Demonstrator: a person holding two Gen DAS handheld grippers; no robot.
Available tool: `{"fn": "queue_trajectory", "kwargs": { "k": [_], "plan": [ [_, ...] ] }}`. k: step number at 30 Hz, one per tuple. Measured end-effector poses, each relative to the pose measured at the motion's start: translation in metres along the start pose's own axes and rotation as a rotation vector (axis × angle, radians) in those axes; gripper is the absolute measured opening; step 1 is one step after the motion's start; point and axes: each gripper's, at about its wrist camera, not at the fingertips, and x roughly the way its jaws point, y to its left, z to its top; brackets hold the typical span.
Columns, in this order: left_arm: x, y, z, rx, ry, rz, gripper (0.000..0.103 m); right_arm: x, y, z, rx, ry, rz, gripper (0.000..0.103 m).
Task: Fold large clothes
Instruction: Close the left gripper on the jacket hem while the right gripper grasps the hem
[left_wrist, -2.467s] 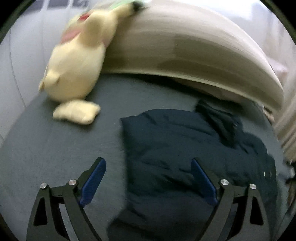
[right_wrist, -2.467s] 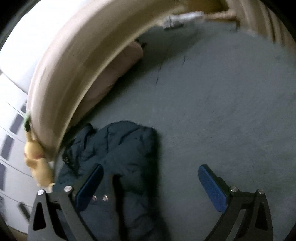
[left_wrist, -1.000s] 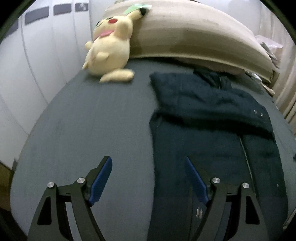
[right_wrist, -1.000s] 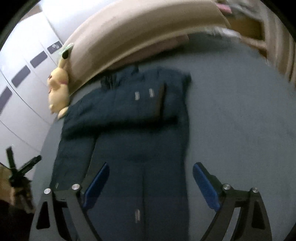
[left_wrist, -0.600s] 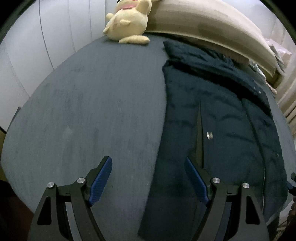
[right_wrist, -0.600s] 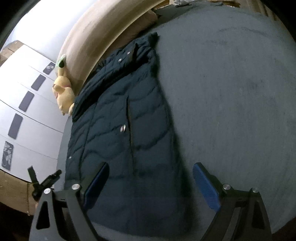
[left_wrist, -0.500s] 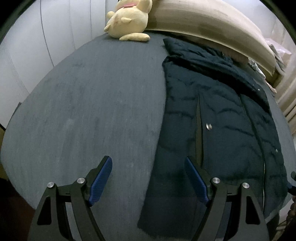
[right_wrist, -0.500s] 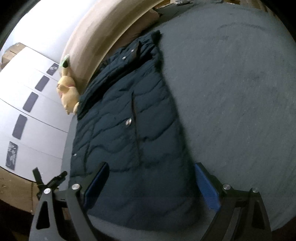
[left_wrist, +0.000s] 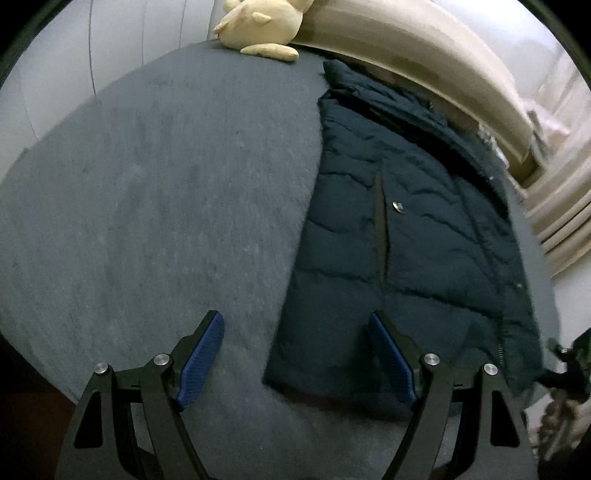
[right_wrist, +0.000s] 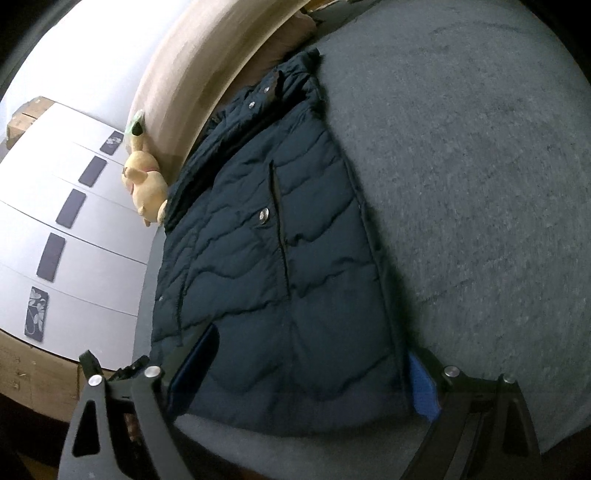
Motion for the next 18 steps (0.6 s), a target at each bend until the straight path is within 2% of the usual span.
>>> {"fn": "queue_trajectory", "kwargs": {
  "k": [2, 4, 7, 14, 18],
  "plan": [
    [-0.001, 0.003, -0.003, -0.015, 0.004, -0.03, 0.081, -0.001, -0.002, -0.001, 0.016, -0.005, 0.011, 0.081],
    [0.0, 0.004, -0.005, -0.012, 0.007, -0.044, 0.081, 0.0, -0.007, -0.002, 0.027, -0.002, 0.002, 0.06],
    [-0.001, 0.001, -0.007, 0.006, 0.006, -0.031, 0.081, -0.002, -0.015, -0.004, 0.055, -0.006, -0.007, 0.042],
    [-0.002, -0.005, -0.009, 0.002, 0.011, -0.011, 0.081, 0.0, -0.027, -0.007, 0.089, -0.009, 0.023, 0.041],
    [-0.008, -0.004, -0.008, -0.008, -0.004, -0.034, 0.08, 0.0, -0.022, -0.009, 0.036, -0.018, 0.009, 0.041]
  ]
}}
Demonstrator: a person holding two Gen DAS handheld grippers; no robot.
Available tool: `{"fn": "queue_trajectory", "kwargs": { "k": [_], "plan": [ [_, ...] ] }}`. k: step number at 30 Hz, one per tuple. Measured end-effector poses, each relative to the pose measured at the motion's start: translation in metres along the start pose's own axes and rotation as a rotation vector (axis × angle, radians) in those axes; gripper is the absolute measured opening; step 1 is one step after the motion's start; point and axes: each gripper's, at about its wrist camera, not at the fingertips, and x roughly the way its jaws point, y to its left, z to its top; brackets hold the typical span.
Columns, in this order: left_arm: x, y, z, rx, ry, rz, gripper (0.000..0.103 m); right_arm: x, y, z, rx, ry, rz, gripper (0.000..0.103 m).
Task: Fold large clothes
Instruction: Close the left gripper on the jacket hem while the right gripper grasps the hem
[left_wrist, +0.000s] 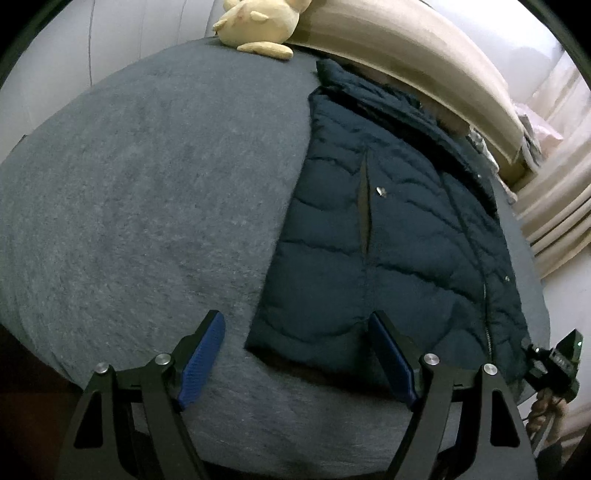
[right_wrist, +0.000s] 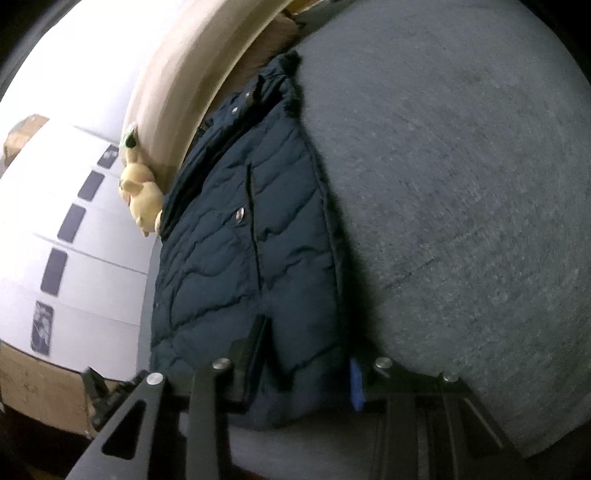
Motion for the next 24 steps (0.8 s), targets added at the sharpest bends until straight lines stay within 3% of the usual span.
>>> {"fn": "queue_trajectory", "kwargs": {
  "k": [4, 6, 7, 8, 10, 15, 19, 24],
  "plan": [
    [0.006, -0.001, -0.002, 0.028, 0.013, 0.02, 0.079, 0.0, -0.001, 0.001, 0.003, -0.003, 0.005, 0.041],
    [0.009, -0.005, -0.004, 0.045, 0.019, 0.021, 0.056, 0.001, -0.002, 0.001, 0.004, 0.005, 0.002, 0.041],
    [0.012, -0.007, -0.004, 0.042, 0.031, 0.016, 0.033, 0.001, -0.001, 0.001, 0.006, 0.011, -0.001, 0.041],
    [0.013, -0.006, -0.004, 0.029, 0.043, 0.004, 0.025, 0.002, 0.0, 0.002, 0.0, 0.018, -0.009, 0.04],
    [0.012, -0.005, -0.004, 0.021, 0.042, -0.013, 0.016, 0.003, 0.006, 0.002, -0.027, 0.03, -0.027, 0.028],
    [-0.001, -0.008, -0.008, 0.039, 0.009, -0.026, 0.011, 0.001, 0.019, 0.003, -0.066, 0.043, -0.039, 0.016],
    [-0.019, -0.011, -0.015, 0.041, -0.018, -0.048, 0.01, -0.011, 0.03, 0.002, -0.114, 0.032, -0.066, 0.015],
    [-0.019, -0.013, -0.032, 0.065, 0.014, -0.057, 0.01, -0.022, 0.023, -0.001, -0.111, 0.033, -0.114, 0.015]
  ]
}}
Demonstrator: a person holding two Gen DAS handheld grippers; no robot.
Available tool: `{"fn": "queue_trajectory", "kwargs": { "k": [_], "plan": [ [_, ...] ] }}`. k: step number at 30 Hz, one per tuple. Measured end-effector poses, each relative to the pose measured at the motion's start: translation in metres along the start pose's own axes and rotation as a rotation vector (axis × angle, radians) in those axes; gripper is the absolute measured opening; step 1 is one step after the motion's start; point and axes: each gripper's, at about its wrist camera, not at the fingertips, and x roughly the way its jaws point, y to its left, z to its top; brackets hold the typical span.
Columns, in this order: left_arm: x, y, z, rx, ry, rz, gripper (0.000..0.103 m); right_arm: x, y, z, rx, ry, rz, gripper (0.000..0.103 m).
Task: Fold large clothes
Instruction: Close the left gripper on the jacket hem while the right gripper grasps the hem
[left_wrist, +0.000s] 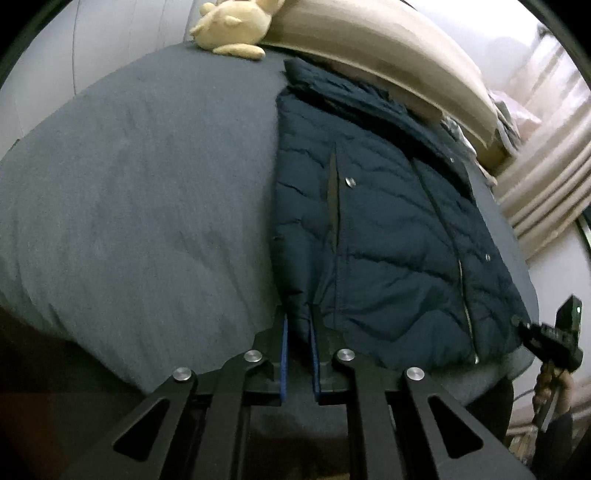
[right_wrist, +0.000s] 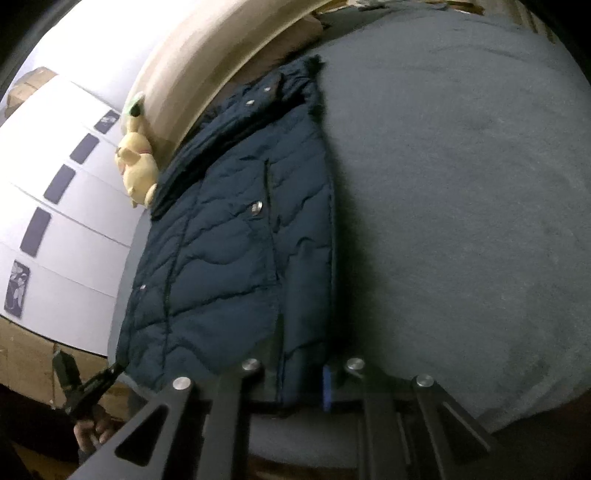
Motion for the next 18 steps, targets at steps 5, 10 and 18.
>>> {"fn": "queue_trajectory", "kwargs": {
  "k": [5, 10, 18],
  "plan": [
    [0.005, 0.001, 0.003, -0.003, 0.001, 0.024, 0.017, 0.005, -0.014, 0.0, 0.055, 0.0, 0.038, 0.02],
    [0.004, -0.001, 0.011, -0.019, -0.024, 0.095, 0.054, -0.003, -0.023, 0.0, 0.096, -0.048, 0.049, 0.076],
    [0.021, -0.018, 0.011, 0.051, 0.006, 0.134, 0.054, 0.009, -0.015, -0.003, 0.072, -0.01, 0.075, 0.038]
  ]
}}
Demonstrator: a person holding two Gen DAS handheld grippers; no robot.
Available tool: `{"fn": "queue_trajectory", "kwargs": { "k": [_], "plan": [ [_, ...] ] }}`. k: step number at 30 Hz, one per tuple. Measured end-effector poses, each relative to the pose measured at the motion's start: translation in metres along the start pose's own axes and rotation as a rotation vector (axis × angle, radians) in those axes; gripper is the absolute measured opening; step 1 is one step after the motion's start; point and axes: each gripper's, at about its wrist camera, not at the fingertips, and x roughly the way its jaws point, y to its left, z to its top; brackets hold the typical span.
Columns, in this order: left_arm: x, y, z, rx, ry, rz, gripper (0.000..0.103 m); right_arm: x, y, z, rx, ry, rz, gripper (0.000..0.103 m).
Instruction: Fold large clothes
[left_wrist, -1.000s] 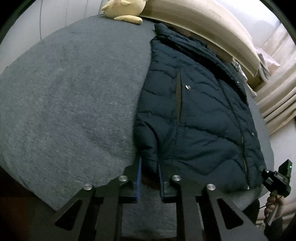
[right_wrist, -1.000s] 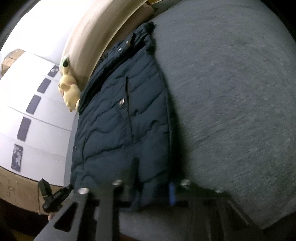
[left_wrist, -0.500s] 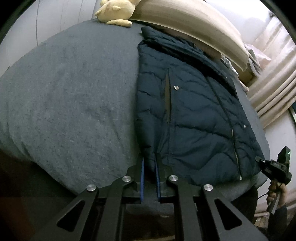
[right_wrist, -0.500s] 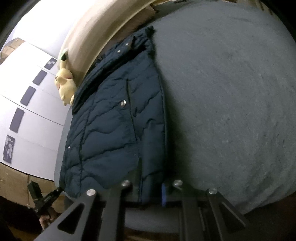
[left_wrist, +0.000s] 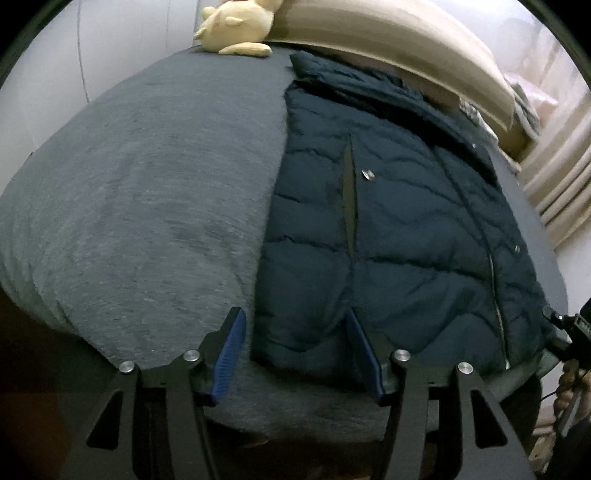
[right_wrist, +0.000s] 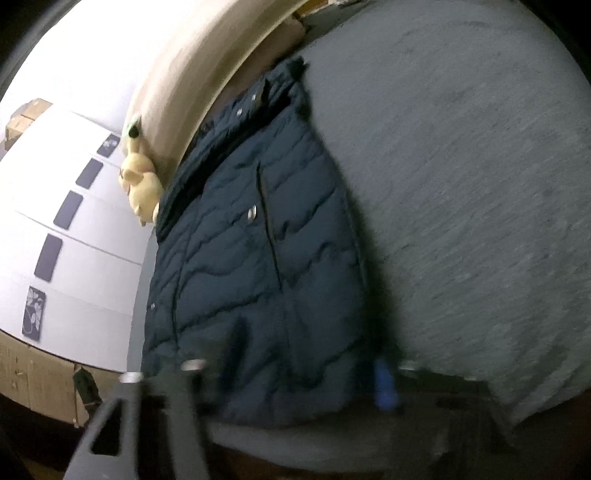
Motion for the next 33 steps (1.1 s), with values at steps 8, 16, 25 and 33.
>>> {"fn": "queue_trajectory", "kwargs": {
  "k": [8, 16, 25, 33],
  "plan": [
    [0.004, -0.005, -0.001, 0.052, 0.02, 0.051, 0.019, 0.001, 0.0, -0.003, -0.017, 0.014, -0.038, 0.018],
    [-0.001, -0.002, -0.003, 0.083, 0.01, 0.038, 0.011, 0.001, 0.001, -0.006, -0.033, 0.025, -0.051, 0.016],
    [-0.006, 0.006, -0.013, 0.084, 0.019, 0.019, 0.01, -0.003, -0.002, -0.017, -0.03, 0.043, -0.051, 0.015],
    [-0.012, 0.008, -0.005, 0.083, 0.03, 0.018, 0.01, -0.007, -0.004, -0.022, -0.036, 0.071, -0.058, 0.015]
  ]
}}
